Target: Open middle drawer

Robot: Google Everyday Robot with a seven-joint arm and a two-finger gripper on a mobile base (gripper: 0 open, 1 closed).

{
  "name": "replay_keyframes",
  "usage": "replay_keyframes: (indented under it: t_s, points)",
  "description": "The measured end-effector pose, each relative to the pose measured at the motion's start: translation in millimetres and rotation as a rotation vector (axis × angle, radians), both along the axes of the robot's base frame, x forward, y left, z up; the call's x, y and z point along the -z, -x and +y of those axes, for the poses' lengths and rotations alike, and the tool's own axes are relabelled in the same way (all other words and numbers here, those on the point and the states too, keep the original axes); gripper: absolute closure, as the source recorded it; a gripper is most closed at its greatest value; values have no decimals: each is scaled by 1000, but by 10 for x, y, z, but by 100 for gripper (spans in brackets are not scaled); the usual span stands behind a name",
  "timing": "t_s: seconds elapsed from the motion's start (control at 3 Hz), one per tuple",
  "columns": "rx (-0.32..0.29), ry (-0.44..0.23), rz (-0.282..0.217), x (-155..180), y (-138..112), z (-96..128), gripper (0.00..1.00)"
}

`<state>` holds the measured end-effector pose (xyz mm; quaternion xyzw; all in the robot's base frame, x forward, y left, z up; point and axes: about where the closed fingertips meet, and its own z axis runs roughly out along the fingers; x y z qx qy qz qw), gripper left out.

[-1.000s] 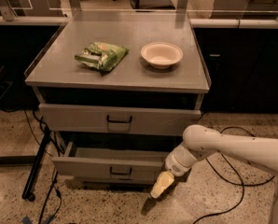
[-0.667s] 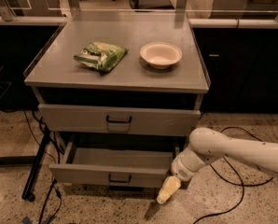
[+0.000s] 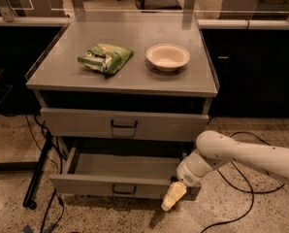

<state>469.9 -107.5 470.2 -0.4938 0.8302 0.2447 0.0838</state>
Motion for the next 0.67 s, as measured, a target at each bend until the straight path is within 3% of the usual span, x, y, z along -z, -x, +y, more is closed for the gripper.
replay_keyframes:
  t_s: [0.33,0.67]
  points:
    - [-21,-32,-24,-77,-209,187,0]
    - [-41,-31,16,60,-229,285,0]
